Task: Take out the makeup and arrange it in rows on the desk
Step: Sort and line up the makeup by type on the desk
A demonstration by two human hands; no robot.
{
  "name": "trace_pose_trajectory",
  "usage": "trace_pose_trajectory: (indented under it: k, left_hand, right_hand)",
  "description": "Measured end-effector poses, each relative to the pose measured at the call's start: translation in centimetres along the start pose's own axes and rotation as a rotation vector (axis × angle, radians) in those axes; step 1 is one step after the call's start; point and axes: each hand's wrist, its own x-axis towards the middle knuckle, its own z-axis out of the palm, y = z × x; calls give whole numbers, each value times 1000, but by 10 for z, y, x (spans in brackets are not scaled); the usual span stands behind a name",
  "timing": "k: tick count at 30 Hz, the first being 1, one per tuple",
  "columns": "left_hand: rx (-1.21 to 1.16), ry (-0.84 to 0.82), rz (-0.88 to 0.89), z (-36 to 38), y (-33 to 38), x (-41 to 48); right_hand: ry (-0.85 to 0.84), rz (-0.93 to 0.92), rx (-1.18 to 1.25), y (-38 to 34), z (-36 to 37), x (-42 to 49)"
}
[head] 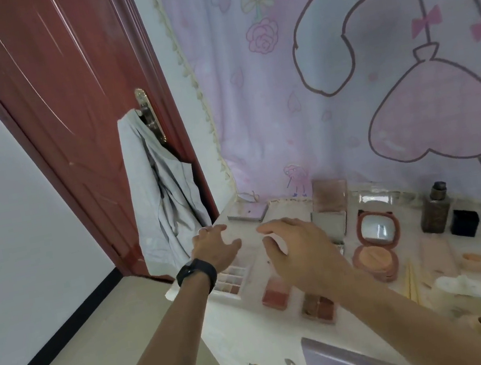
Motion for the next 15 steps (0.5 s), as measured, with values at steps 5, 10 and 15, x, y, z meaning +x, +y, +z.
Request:
trace_pose_trajectory:
  k: [5,10,15]
  left_hand:
    - [56,-61,43,-9,18,54]
    - [31,-117,26,3,26,94]
    - [1,-158,11,25,26,115]
  right_hand:
    - [-255,199,-223,36,7,86]
    - [-549,294,-368,61,37,125]
    - [-623,333,-404,79,58,136]
